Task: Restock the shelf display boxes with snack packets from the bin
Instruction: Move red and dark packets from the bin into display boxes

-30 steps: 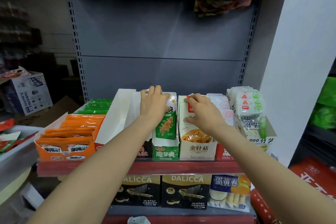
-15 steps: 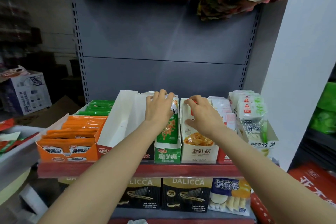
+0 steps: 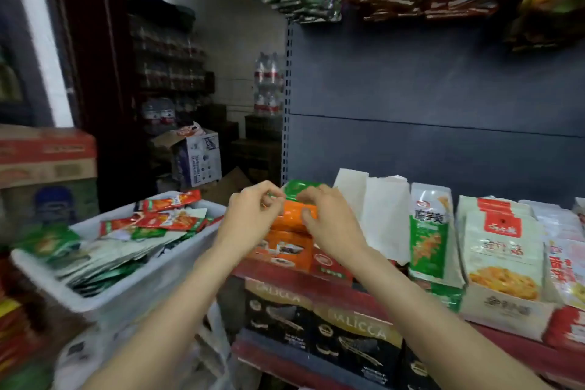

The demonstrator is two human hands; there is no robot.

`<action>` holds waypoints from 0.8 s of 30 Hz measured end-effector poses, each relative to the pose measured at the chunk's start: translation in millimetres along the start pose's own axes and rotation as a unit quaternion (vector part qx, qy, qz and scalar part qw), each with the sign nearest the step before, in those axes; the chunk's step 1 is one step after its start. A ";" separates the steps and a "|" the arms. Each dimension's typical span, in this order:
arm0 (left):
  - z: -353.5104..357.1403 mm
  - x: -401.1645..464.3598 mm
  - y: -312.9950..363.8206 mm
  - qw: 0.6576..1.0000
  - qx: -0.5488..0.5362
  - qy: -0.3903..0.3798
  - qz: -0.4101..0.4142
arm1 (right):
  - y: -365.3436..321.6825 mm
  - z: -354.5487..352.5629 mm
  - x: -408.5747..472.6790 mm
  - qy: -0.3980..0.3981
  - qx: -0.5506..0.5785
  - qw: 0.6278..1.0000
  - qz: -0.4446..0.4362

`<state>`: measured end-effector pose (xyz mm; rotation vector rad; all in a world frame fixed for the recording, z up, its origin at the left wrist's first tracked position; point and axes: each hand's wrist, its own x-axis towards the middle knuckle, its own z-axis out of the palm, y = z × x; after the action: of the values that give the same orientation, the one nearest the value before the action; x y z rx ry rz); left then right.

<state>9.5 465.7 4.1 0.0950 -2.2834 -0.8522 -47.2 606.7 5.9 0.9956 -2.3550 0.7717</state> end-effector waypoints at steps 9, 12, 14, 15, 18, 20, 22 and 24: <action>-132.5 -22.1 -175.8 0.965 0.163 0.021 -0.204 | -102.7 162.7 70.3 -0.193 0.048 0.980 -0.017; -147.5 -4.2 -217.6 0.953 0.206 -0.028 -0.219 | -115.2 216.7 106.5 -0.233 0.056 0.971 -0.004; -150.3 12.7 -239.5 0.947 0.214 -0.076 -0.227 | -119.4 248.3 133.4 -0.258 0.055 0.965 0.005; -149.2 21.7 -251.2 0.946 0.211 -0.096 -0.228 | -119.4 263.6 146.7 -0.269 0.050 0.962 0.009; -139.1 45.2 -281.2 0.941 0.186 -0.144 -0.244 | -112.6 302.8 181.8 -0.280 0.031 0.959 0.001; -127.5 54.9 -298.2 0.935 0.176 -0.182 -0.247 | -106.0 321.9 199.3 -0.291 -0.008 0.956 -0.022; -119.7 58.3 -314.2 0.915 0.213 -0.223 -0.260 | -101.0 335.3 211.8 -0.315 -0.056 0.946 -0.041; -119.5 59.1 -325.3 0.901 0.245 -0.214 -0.286 | -101.3 343.7 219.4 -0.339 -0.081 0.937 -0.034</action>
<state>-12.8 128.3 -91.9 0.9244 -2.9054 -0.5799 -176.3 216.6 -82.0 1.4271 -2.8655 0.2021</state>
